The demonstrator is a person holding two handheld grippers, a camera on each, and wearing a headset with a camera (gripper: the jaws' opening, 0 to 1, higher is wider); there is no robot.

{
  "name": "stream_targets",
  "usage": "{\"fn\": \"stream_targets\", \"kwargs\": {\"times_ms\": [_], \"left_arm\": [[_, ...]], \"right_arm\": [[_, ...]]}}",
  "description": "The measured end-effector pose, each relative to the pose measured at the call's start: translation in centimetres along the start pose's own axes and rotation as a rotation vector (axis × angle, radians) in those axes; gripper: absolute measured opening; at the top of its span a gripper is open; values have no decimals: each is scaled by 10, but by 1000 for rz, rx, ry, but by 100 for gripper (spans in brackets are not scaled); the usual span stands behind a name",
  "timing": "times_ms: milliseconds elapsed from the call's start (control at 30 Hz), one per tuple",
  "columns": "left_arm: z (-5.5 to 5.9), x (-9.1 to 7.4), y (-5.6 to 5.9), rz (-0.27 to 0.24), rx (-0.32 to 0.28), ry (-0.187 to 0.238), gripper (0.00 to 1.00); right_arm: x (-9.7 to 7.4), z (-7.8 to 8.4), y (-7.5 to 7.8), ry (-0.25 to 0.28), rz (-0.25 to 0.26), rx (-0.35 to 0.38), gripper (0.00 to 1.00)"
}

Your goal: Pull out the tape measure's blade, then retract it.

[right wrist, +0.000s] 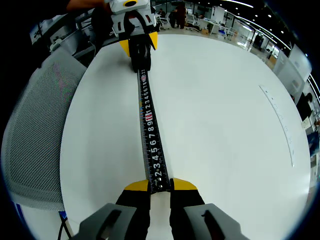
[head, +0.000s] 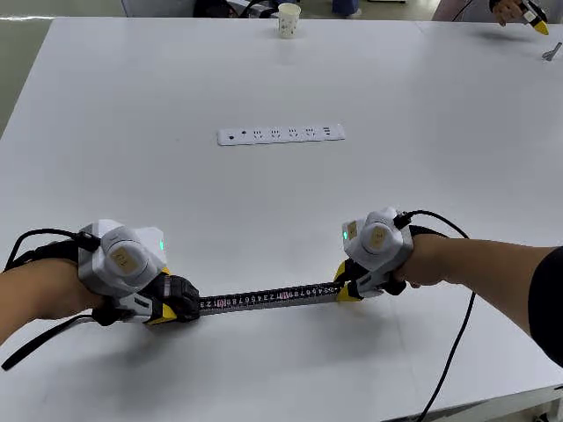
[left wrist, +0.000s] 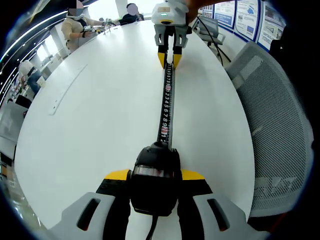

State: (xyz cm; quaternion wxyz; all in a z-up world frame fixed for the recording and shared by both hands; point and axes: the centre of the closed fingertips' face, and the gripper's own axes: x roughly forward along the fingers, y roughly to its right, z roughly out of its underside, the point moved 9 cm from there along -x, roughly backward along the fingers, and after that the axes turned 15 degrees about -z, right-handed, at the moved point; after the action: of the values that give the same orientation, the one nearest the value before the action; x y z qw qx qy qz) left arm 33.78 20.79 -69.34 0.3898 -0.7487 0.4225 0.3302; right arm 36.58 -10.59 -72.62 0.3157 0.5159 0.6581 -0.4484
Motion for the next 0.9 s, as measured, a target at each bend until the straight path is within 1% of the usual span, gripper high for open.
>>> {"fn": "stream_targets", "kwargs": {"times_ms": [67,133,233,333,400,500,567,700,800,900], "left_arm": [[0,0,0,-1,0,2,30],[1,0,-1,4,-14,4,31],[1,0,0,7,-12,6,31],[2,1,1,0,-17,8,32],[2,3,2,-7,-17,-5,33],[0,6,3,0,9,-32,34],[0,8,2,8,22,-38,34],[-2,8,1,32,60,-51,34],[-4,6,2,40,98,-52,34],[-6,7,1,42,119,-49,34]], "right_arm": [[0,-1,0,-6,2,-1,11],[1,-3,-1,-20,3,-3,11],[2,-5,-1,-53,6,-22,11],[1,-5,-1,-51,9,-12,12],[1,-5,-1,-46,15,-9,12],[1,-5,-1,-44,22,-7,12],[1,-5,-2,-39,24,6,12],[1,-4,-1,-7,24,31,13],[1,-3,-1,-9,20,8,13],[1,-4,-1,-30,14,-28,13]]}}
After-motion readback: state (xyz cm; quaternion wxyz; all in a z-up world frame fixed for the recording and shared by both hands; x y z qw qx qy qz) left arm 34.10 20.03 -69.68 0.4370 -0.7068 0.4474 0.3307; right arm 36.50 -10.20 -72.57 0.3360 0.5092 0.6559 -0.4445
